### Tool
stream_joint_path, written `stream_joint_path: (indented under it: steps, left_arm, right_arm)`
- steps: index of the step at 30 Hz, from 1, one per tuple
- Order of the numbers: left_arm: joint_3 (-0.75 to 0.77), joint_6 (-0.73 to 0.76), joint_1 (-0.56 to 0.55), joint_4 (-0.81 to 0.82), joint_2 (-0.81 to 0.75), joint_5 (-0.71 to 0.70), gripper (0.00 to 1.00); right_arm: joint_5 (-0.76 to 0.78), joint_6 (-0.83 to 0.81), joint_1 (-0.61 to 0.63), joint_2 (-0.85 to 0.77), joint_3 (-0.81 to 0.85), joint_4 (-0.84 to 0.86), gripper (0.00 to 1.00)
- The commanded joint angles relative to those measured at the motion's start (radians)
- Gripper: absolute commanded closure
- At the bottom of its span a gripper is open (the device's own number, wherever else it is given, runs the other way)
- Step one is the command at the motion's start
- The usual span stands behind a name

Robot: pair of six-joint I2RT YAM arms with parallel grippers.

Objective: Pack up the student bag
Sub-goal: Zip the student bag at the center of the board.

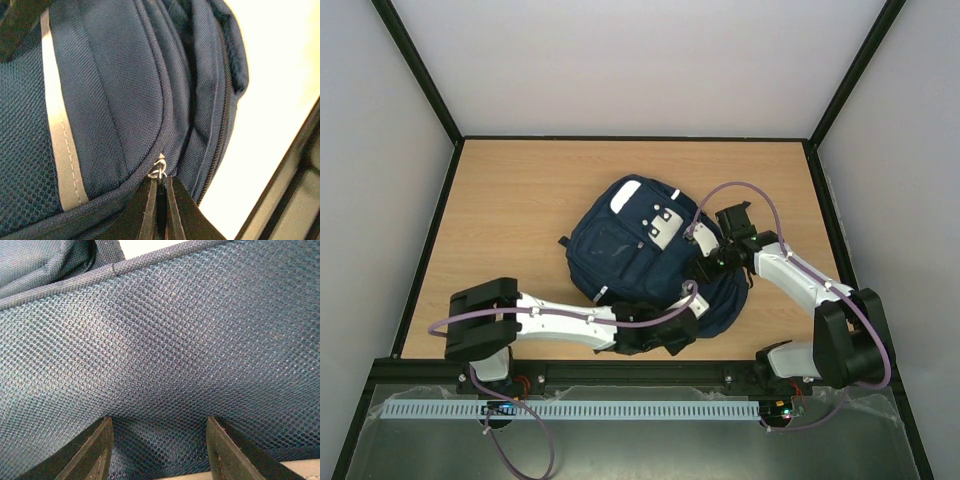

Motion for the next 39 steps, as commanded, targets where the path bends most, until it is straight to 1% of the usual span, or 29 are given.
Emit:
stream_joint_path:
  steps: [1, 6, 9, 12, 14, 16, 18, 20, 23, 26, 28, 30, 32, 34, 37, 39]
  left_arm:
    - [0.09, -0.032, 0.009, 0.036, 0.007, 0.198, 0.98]
    - [0.142, -0.058, 0.019, 0.11, 0.082, 0.185, 0.98]
    - [0.146, -0.061, 0.038, 0.21, 0.121, 0.172, 0.98]
    - [0.154, -0.032, 0.049, 0.32, 0.157, 0.172, 0.98]
    - [0.183, 0.0, 0.058, 0.328, 0.171, 0.183, 0.96]
    - [0.217, 0.048, 0.066, 0.282, 0.165, 0.205, 0.87]
    - [0.241, 0.102, 0.072, 0.205, 0.136, 0.201, 0.74]
    - [0.251, 0.156, 0.08, 0.113, 0.09, 0.2, 0.63]
    - [0.249, 0.241, 0.088, -0.029, 0.014, 0.195, 0.54]
    - [0.246, 0.313, 0.105, -0.169, -0.039, 0.196, 0.5]
    - [0.247, 0.37, 0.12, -0.227, -0.056, 0.2, 0.5]
    - [0.245, 0.45, 0.127, -0.268, -0.064, 0.19, 0.5]
    - [0.227, 0.547, 0.13, -0.282, -0.059, 0.157, 0.5]
    - [0.22, 0.608, 0.14, -0.272, -0.043, 0.141, 0.5]
    - [0.247, 0.674, 0.151, -0.254, -0.006, 0.148, 0.5]
    - [0.286, 0.714, 0.153, -0.251, 0.027, 0.179, 0.48]
  right_arm:
    - [-0.025, 0.005, 0.004, 0.021, -0.02, -0.049, 0.47]
    - [-0.03, 0.009, 0.005, 0.016, -0.02, -0.05, 0.48]
    - [-0.039, 0.012, 0.004, 0.02, -0.013, -0.055, 0.48]
    - [-0.04, 0.018, -0.007, 0.014, 0.012, -0.068, 0.49]
    - [-0.057, 0.013, -0.041, -0.017, 0.037, -0.093, 0.5]
    - [-0.069, 0.0, -0.093, -0.062, 0.064, -0.124, 0.5]
    - [-0.083, -0.02, -0.162, -0.109, 0.09, -0.17, 0.5]
    - [-0.086, -0.048, -0.227, -0.152, 0.114, -0.228, 0.49]
    - [-0.074, -0.092, -0.303, -0.219, 0.127, -0.318, 0.48]
    - [-0.071, -0.143, -0.357, -0.299, 0.092, -0.363, 0.47]
    - [-0.011, -0.142, -0.392, -0.354, 0.067, -0.338, 0.45]
    - [0.031, -0.163, -0.401, -0.376, 0.065, -0.347, 0.45]
    - [0.051, -0.185, -0.403, -0.378, 0.074, -0.378, 0.45]
    - [0.047, -0.201, -0.403, -0.376, 0.078, -0.409, 0.46]
    - [0.057, -0.204, -0.403, -0.385, 0.078, -0.423, 0.46]
    - [0.06, -0.206, -0.403, -0.392, 0.08, -0.429, 0.45]
